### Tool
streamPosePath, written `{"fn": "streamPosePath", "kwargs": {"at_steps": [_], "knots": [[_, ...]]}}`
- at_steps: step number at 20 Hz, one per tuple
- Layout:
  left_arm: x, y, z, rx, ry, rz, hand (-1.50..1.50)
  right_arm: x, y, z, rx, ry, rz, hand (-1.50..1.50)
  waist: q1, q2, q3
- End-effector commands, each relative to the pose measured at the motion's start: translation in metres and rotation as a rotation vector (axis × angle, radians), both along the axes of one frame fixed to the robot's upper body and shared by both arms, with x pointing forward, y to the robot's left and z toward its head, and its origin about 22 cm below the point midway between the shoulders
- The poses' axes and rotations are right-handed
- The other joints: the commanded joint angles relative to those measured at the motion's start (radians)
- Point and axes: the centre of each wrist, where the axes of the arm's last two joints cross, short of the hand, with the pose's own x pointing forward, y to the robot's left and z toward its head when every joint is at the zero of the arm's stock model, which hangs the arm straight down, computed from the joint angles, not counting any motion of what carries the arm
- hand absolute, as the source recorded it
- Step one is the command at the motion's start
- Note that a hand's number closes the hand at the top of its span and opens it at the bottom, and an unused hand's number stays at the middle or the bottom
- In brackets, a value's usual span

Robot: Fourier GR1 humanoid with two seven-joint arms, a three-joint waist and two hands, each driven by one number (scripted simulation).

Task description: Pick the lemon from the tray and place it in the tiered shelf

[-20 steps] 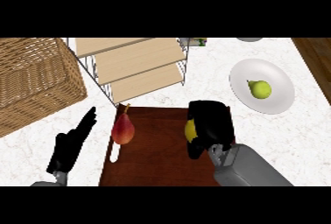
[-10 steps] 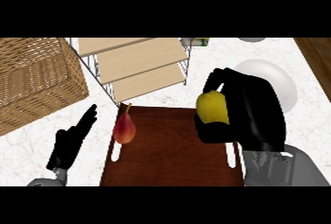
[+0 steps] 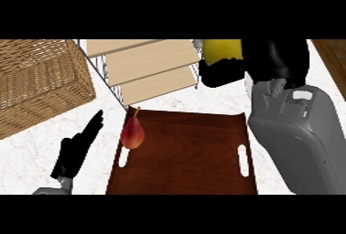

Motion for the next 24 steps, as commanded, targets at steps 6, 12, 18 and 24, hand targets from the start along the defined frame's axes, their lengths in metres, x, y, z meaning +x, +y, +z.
{"fn": "streamPosePath", "kwargs": {"at_steps": [6, 12, 18, 24], "knots": [[0.008, 0.000, 0.004, -0.001, -0.007, -0.041, 0.00, 0.085, 0.021, 0.003, 0.014, 0.005, -0.053, 1.50, 0.019, 0.008, 0.000], [0.022, -0.008, 0.004, 0.008, -0.014, -0.020, 0.00, 0.116, 0.040, -0.003, -0.071, 0.041, 0.003, 1.50, 0.021, 0.012, -0.001], [0.020, -0.025, 0.008, 0.003, -0.025, -0.050, 0.00, 0.134, 0.057, -0.031, -0.071, 0.090, 0.038, 1.50, 0.047, 0.020, -0.001], [0.017, -0.022, 0.010, 0.012, -0.025, -0.077, 0.00, 0.144, 0.050, -0.051, -0.087, 0.179, 0.062, 1.50, 0.067, 0.028, 0.000]]}}
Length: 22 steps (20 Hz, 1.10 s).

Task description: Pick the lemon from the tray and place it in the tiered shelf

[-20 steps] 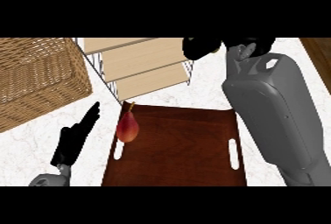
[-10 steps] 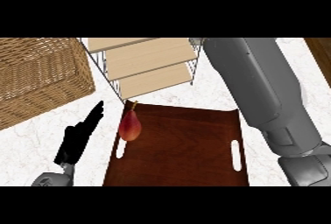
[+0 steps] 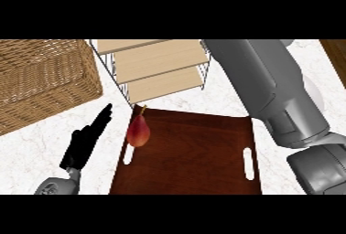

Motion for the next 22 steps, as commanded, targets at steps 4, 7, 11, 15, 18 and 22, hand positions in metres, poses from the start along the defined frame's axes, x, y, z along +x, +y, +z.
{"fn": "streamPosePath", "kwargs": {"at_steps": [4, 7, 11, 15, 18, 22], "knots": [[0.001, -0.009, 0.003, -0.017, -0.021, -0.020, 0.00, 0.003, 0.001, -0.042, 0.522, 0.223, 0.037, -1.50, 0.038, 0.036, 0.002], [0.002, -0.011, 0.000, -0.010, -0.012, -0.029, 0.00, 0.006, -0.010, -0.044, 0.698, 0.242, 0.029, -1.50, 0.062, 0.043, 0.001], [0.006, -0.010, 0.002, -0.006, -0.012, -0.027, 0.00, 0.009, -0.019, -0.035, 0.915, 0.155, 0.072, -1.50, 0.062, 0.037, 0.000], [0.007, -0.011, 0.006, -0.002, 0.011, -0.037, 0.00, 0.010, -0.022, -0.038, 0.980, -0.034, 0.055, -1.50, 0.048, 0.030, -0.002], [0.004, -0.001, -0.003, -0.008, -0.004, -0.025, 0.00, 0.012, -0.022, -0.038, 1.037, -0.147, -0.029, -1.50, 0.030, 0.026, -0.004], [-0.011, 0.006, -0.006, -0.003, 0.013, 0.010, 0.00, 0.017, -0.062, -0.031, 1.067, -0.327, -0.127, -1.50, -0.008, 0.014, -0.003]]}}
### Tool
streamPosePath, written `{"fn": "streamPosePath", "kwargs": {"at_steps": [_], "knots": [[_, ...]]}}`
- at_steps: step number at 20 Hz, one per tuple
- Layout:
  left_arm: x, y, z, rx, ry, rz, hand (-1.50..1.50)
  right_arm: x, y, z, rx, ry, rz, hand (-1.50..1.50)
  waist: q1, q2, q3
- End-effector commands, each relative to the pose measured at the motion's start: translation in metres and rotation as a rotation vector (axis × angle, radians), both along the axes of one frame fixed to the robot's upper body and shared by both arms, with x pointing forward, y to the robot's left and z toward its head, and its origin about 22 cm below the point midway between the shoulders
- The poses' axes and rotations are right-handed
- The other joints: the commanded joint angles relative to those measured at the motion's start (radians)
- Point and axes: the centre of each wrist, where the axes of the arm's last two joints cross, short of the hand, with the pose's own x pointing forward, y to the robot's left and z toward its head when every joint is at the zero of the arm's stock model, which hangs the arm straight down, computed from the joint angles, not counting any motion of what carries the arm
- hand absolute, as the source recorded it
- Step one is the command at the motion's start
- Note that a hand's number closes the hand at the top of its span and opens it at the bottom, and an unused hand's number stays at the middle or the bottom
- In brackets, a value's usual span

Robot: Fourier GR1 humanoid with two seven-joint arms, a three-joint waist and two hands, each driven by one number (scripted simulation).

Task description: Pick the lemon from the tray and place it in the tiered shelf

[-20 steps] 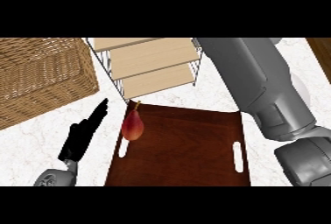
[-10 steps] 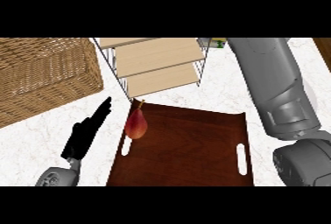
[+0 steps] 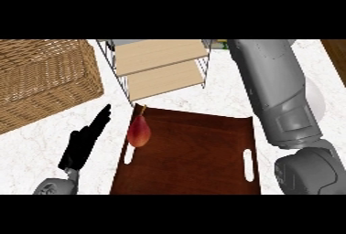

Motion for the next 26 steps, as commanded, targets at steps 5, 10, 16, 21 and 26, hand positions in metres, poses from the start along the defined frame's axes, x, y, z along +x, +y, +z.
{"fn": "streamPosePath", "kwargs": {"at_steps": [5, 10, 16, 21, 26], "knots": [[-0.016, -0.004, -0.009, 0.005, 0.029, 0.077, 0.00, 0.005, -0.074, -0.033, 0.072, 0.049, -0.287, -1.50, -0.061, -0.006, 0.001], [-0.019, 0.025, -0.013, 0.003, 0.024, 0.073, 0.00, -0.008, -0.139, -0.037, 0.043, 0.045, -0.249, -1.50, -0.073, -0.008, 0.000], [-0.009, 0.017, -0.004, -0.003, 0.027, 0.076, 0.00, -0.040, -0.215, -0.030, -0.041, 0.022, -0.172, -1.50, -0.081, -0.008, 0.000], [-0.023, 0.007, -0.015, -0.012, 0.034, 0.070, 0.00, -0.071, -0.239, -0.058, -0.077, 0.027, -0.127, -1.50, -0.071, -0.007, 0.000], [-0.023, 0.010, -0.011, -0.019, 0.029, 0.068, 0.00, -0.088, -0.254, -0.049, -0.131, 0.090, -0.116, -1.50, -0.065, -0.005, 0.000]]}}
